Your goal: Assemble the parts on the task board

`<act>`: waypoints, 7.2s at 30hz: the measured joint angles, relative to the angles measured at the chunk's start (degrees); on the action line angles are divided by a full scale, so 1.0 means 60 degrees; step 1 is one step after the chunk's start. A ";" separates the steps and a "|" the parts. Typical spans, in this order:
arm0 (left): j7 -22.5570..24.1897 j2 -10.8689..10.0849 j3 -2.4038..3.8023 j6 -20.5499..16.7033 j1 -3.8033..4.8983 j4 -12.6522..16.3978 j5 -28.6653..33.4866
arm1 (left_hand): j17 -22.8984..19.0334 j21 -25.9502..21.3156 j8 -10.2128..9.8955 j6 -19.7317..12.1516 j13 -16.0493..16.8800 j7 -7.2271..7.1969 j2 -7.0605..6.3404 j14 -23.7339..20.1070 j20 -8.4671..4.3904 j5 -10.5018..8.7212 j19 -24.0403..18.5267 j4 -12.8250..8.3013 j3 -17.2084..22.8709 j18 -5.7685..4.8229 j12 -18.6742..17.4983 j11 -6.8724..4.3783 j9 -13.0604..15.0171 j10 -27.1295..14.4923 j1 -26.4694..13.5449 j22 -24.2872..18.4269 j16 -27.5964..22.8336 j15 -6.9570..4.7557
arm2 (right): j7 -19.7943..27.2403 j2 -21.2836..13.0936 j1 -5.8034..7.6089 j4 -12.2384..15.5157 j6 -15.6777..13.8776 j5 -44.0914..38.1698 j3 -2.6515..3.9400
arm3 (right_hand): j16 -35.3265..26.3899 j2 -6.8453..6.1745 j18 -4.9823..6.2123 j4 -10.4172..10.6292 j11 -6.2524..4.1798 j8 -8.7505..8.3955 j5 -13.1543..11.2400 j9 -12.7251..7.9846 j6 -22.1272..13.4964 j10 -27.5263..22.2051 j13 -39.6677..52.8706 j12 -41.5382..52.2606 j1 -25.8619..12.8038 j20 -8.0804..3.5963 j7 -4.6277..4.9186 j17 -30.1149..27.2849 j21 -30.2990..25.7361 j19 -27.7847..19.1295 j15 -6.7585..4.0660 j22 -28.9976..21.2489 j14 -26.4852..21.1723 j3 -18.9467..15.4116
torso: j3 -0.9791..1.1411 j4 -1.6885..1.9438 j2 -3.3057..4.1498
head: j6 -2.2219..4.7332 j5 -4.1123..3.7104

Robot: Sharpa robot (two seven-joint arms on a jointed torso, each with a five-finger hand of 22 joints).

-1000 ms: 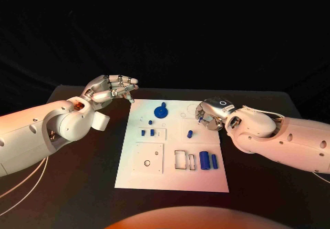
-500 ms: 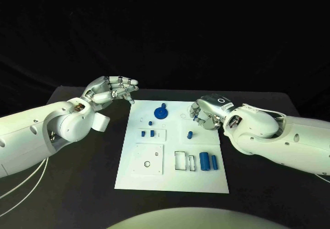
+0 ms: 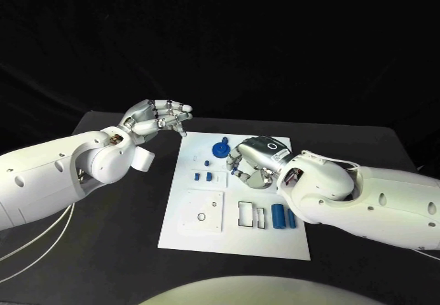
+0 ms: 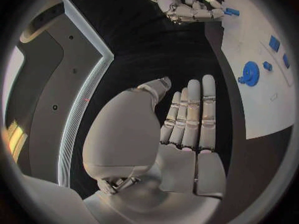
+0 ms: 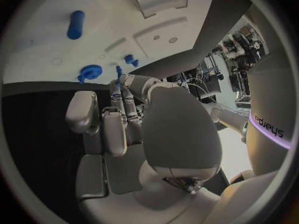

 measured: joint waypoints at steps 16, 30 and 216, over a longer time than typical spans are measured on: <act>0.0003 0.0102 -0.0001 -0.0002 -0.0003 -0.0035 -0.0009 | -0.0008 0.0000 -0.0035 -0.0085 -0.0038 -0.0017 0.0000 0.0000 0.0033 0.0052 -0.0033 -0.0106 0.0106 0.0000 -0.0047 0.0067 -0.0026 -0.0068 0.0000 0.0000 -0.0043 0.0000 | 0.0176 0.1066 -0.0785 -0.0403 0.0021 0.0116 -0.0098 | 0.0000 -0.0022 0.0000 -0.0011 0.0000 0.0000 0.0030 -0.0002 0.0000 0.0000 0.0000 0.0003 -0.0020 0.0000 0.0000 0.0015 0.0000 0.0000 0.0000 0.0000 0.0000 0.0010 | -0.0023 -0.0016 -0.0004 | -0.0135 0.0406; 0.0005 0.0129 -0.0001 -0.0002 -0.0003 -0.0011 -0.0017 | -0.0007 0.0000 -0.0035 -0.0119 -0.0037 -0.0051 0.0000 0.0000 0.0033 0.0052 -0.0033 -0.0106 0.0106 0.0000 -0.0047 0.0066 -0.0035 -0.0067 0.0000 0.0000 -0.0043 0.0000 | 0.0210 0.1212 -0.0950 -0.0684 0.0088 0.0172 -0.0125 | -0.0001 -0.0009 0.0000 -0.0062 0.0000 0.0000 0.0023 -0.0004 0.0000 0.0000 0.0000 0.0003 -0.0006 0.0000 0.0000 0.0012 0.0000 0.0000 0.0001 0.0000 0.0000 0.0011 | -0.0017 -0.0011 0.0001 | -0.0377 0.0713; -0.0405 -0.0049 -0.0015 0.0274 -0.0003 -0.0083 0.0112 | 0.0004 0.0000 -0.0035 -0.0256 -0.0047 -0.0051 0.0037 -0.0035 0.0101 0.0051 -0.0102 -0.0104 0.0104 0.0000 -0.0047 0.0100 -0.0049 -0.0241 -0.0216 -0.0006 -0.0081 0.0035 | 0.0190 -0.0946 -0.0059 -0.0777 0.1778 0.2031 -0.0175 | -0.0073 0.0169 0.0149 0.0962 0.0001 -0.1367 -0.0325 -0.1090 -0.0558 -0.1185 -0.0303 -0.0019 -0.0315 0.0382 0.0356 -0.0439 -0.1539 -0.0039 0.0403 -0.0632 0.0003 -0.1094 | -0.0013 -0.0027 -0.0014 | -0.0190 0.0366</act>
